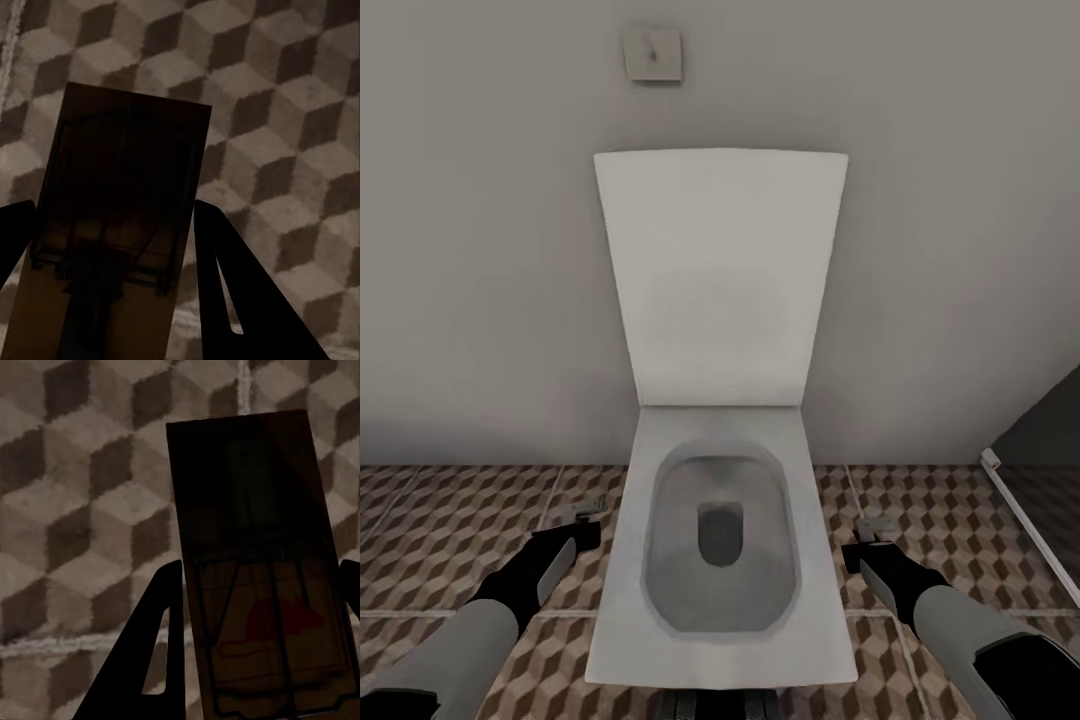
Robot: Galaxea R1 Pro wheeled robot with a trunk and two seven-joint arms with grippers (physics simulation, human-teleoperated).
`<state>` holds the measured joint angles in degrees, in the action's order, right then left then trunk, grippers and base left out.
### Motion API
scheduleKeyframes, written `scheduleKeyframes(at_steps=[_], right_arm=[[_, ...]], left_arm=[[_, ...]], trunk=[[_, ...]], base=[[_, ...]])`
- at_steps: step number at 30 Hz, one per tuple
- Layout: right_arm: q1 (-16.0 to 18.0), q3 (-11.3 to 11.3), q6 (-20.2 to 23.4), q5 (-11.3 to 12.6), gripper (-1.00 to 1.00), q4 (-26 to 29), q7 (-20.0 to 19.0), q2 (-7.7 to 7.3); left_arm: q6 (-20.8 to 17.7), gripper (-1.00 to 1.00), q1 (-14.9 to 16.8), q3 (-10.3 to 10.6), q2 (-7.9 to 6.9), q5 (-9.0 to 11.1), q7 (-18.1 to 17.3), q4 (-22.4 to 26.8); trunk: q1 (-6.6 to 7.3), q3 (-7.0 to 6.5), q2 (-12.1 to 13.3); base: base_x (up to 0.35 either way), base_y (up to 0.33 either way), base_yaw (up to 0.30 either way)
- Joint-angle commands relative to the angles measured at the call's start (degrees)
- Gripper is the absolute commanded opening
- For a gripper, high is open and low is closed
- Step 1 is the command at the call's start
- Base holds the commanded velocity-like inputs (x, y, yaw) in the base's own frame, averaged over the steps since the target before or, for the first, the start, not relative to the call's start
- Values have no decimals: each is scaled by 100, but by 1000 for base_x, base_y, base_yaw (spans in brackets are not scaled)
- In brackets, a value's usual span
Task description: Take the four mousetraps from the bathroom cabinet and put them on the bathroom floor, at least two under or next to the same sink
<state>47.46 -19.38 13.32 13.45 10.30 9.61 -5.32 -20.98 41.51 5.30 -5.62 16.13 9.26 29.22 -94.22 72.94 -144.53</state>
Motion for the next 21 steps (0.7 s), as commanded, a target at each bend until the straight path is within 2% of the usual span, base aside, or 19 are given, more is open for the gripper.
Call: scheduleKeyframes(at_steps=[1, 21], right_arm=[[0, -48, 31, 63, -100, 16, 24, -4], [0, -55, -114, 70, -100, -112, 24, 5]], left_arm=[[-25, -100, 0, 50, -8, 39, 58, 7], [6, -100, -3, 41, -9, 39, 63, -45]], trunk=[[-1, 27, -3], [-53, 470, -30]], base=[[0, 0, 0], [0, 0, 0]])
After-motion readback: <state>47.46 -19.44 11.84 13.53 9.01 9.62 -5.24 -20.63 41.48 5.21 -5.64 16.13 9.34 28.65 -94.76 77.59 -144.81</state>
